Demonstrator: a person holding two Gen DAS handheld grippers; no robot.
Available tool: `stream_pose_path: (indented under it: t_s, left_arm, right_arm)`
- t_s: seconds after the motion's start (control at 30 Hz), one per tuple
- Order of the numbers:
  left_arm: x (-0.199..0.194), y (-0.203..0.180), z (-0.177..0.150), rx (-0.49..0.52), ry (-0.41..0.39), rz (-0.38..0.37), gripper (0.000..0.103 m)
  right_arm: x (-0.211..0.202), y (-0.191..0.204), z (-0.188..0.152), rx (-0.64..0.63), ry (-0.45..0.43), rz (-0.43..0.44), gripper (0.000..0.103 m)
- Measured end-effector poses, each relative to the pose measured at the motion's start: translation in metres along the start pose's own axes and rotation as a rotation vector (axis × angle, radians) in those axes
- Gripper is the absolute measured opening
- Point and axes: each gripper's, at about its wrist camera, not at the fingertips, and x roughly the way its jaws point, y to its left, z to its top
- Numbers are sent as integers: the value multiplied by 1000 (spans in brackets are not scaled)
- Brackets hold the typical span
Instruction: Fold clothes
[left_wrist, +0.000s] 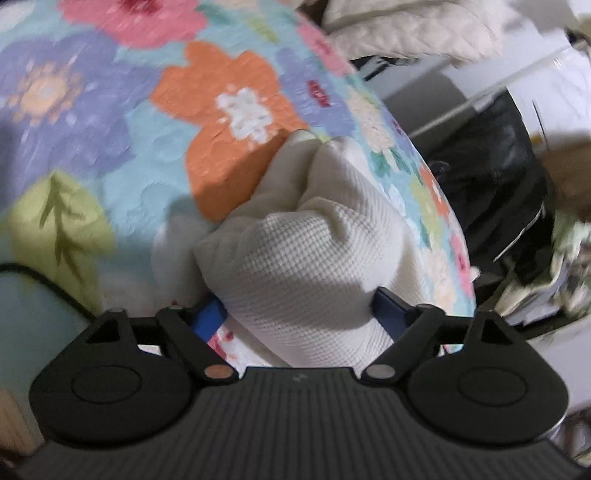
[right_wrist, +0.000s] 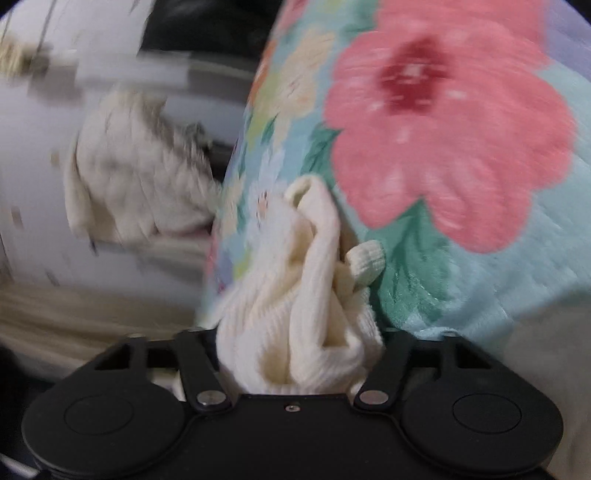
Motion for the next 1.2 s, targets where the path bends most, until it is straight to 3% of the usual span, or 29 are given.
stream_pose_path:
  t_s: [0.1,0.23,0.33,0.43,0.6,0.7,0.77,0.87,0.9,1.0,1.13,1.2]
  left_arm:
    - [-3,-10,-1,68,-25,1,74]
    - [-22,-48,8,220,-102,-43,70]
    - [-29,-85,6,315,-150,-167,69]
    - [-34,-122,4,406,-190,-297,70]
    - [5,-190,-26,485,-103,-579,69]
    - [52,-225,-47,521,-4,-554,70]
    - [91,-237,-61,564,76,-420,69]
    - [120,-231,-76,641,102,-287,67]
    - [128,-228,-80,654,111,-253,67]
    - [121,-211,-69,514,142,-316,67]
    - [115,-197,-71,395,228,-338,69]
    - [116,-185,-76,288,291,-380,82]
  right_arm:
    - [-2,4,1,-8,13,38,49]
    - [-24,28,8,-58,15,137,48]
    - [-64,53,5,-118,-50,220,48]
    - [-121,72,10,-215,-192,227,48]
    - [-173,46,31,-141,-415,138,48]
    - [-204,30,44,-93,-543,80,48]
    - [-197,4,53,-2,-466,-4,48]
    - [-186,-34,68,131,-338,-74,48]
    - [-186,-35,68,134,-342,-62,48]
    - [-188,-36,67,144,-353,-28,48]
    - [-190,-37,66,157,-367,18,50]
    - [-191,-38,66,164,-374,41,51]
